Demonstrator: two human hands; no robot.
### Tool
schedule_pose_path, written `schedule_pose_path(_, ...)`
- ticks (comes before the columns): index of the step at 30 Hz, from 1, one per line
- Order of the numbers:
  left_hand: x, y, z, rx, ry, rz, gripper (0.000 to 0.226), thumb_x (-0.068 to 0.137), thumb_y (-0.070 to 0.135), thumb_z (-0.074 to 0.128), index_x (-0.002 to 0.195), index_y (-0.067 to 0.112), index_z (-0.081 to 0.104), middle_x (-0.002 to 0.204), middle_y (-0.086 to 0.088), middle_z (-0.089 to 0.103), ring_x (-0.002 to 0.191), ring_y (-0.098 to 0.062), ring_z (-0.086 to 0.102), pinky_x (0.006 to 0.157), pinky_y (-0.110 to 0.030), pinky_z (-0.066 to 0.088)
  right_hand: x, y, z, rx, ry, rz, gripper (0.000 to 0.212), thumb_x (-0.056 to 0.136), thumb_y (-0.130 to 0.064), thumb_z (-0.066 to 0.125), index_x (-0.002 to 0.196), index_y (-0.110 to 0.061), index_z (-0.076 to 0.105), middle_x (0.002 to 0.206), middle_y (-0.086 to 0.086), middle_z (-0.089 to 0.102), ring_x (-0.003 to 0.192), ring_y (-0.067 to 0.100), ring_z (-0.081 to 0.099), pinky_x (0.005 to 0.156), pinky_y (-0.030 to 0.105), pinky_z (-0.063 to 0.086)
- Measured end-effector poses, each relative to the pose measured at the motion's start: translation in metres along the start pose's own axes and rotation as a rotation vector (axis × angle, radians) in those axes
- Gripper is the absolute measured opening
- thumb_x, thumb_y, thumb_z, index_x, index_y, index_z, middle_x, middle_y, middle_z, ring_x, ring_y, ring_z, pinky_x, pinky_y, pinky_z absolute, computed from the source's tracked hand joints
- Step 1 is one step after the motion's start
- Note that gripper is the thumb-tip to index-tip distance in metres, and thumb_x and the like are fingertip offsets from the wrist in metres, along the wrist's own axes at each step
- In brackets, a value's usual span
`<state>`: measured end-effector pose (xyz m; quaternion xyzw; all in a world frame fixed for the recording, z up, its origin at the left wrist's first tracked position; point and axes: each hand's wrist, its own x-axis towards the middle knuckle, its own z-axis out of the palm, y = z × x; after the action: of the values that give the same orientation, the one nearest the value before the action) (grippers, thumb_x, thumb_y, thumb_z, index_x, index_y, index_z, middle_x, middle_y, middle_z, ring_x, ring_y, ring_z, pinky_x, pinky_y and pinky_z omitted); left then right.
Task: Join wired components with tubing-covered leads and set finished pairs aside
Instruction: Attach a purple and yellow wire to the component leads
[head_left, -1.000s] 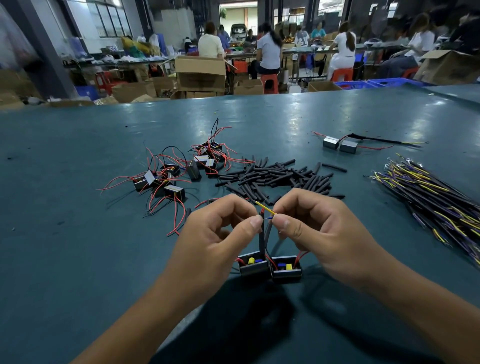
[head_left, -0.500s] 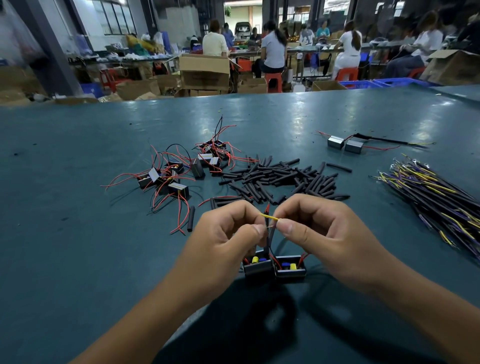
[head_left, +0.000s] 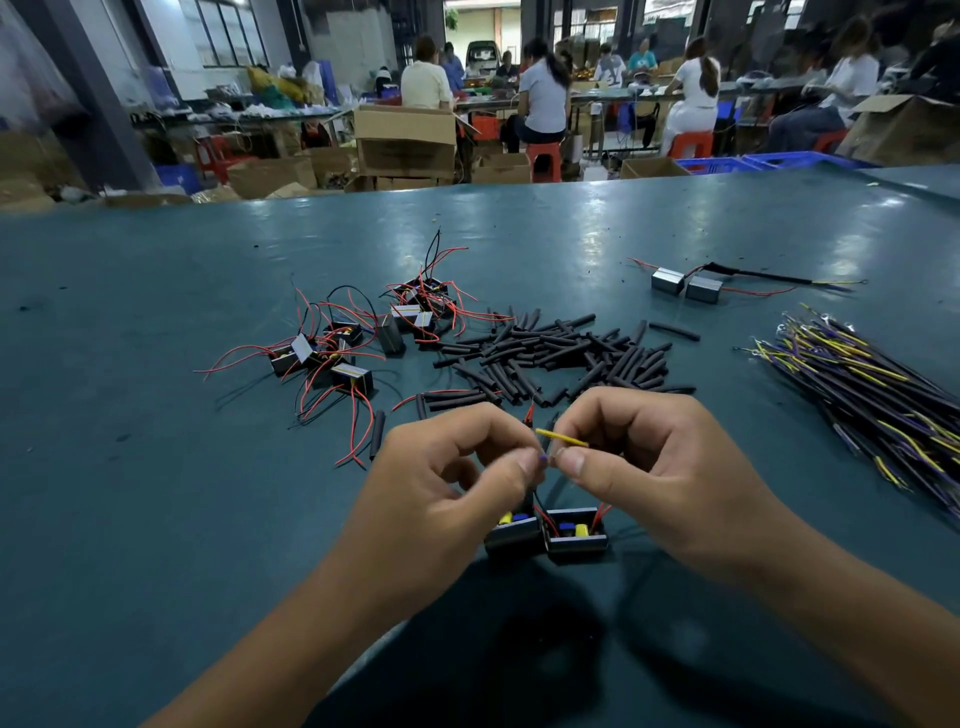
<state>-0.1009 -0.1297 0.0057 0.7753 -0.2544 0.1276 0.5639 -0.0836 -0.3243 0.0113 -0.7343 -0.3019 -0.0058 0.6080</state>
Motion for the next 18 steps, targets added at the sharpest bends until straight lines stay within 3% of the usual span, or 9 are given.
schedule_pose_path(2,0.0014,-0.0001,-0.0019,-0.061,0.031,-0.017,0.017,0.084,0.026,0.056,0.080,0.015,0.068,0.072,0.002,0.067,0.058,-0.007,0.052,0.054,-0.019,0.041,0.0006,-0.0005,-0.0017,-0.018,0.020,-0.012,0.020,0.082,-0.036,0.064,0.082,-0.016,0.067,0.067,0.013,0.056,0.059,0.024,0.045,0.052,0.034,0.039)
schedule_pose_path(5,0.0024,-0.0008,-0.0042,-0.085,0.060,-0.023,0.019,0.084,0.029,0.057,0.081,0.013,0.068,0.072,0.001,0.067,0.059,-0.007,0.052,0.054,-0.019,0.041,0.0010,-0.0016,-0.0041,-0.013,0.023,-0.007,0.012,0.083,-0.028,0.068,0.081,-0.016,0.067,0.065,-0.003,0.059,0.061,0.011,0.050,0.054,0.025,0.043)
schedule_pose_path(7,0.0015,-0.0013,-0.0033,-0.057,0.040,-0.026,0.016,0.085,0.032,0.061,0.084,0.018,0.069,0.077,-0.004,0.068,0.062,-0.007,0.054,0.053,-0.023,0.043,0.0007,-0.0018,-0.0033,0.003,0.008,0.007,0.007,0.083,-0.021,0.068,0.081,-0.015,0.068,0.066,0.000,0.060,0.061,0.012,0.052,0.054,0.029,0.045)
schedule_pose_path(10,-0.0006,-0.0025,-0.0021,-0.037,0.011,-0.025,0.014,0.085,0.035,0.066,0.089,0.022,0.070,0.078,-0.004,0.067,0.064,-0.017,0.058,0.054,-0.033,0.047,-0.0001,-0.0028,-0.0012,0.000,0.006,0.004,0.014,0.080,-0.027,0.068,0.081,-0.013,0.068,0.066,0.012,0.060,0.060,0.018,0.052,0.051,0.040,0.044)
schedule_pose_path(14,-0.0019,-0.0021,0.0003,-0.031,0.005,-0.033,0.014,0.084,0.040,0.071,0.091,0.028,0.073,0.075,-0.003,0.067,0.060,-0.037,0.056,0.049,-0.050,0.047,-0.0003,-0.0027,-0.0008,-0.027,0.020,0.001,0.005,0.082,-0.014,0.065,0.078,-0.014,0.066,0.063,0.011,0.058,0.056,0.014,0.048,0.050,0.030,0.040)
schedule_pose_path(18,-0.0026,-0.0016,0.0023,0.011,0.028,-0.031,0.015,0.086,0.042,0.068,0.094,0.031,0.074,0.080,0.000,0.071,0.060,-0.042,0.056,0.047,-0.054,0.045,0.0003,-0.0008,-0.0011,-0.037,0.022,0.004,0.012,0.084,-0.029,0.068,0.080,-0.018,0.066,0.068,0.015,0.061,0.057,0.030,0.051,0.050,0.043,0.044)
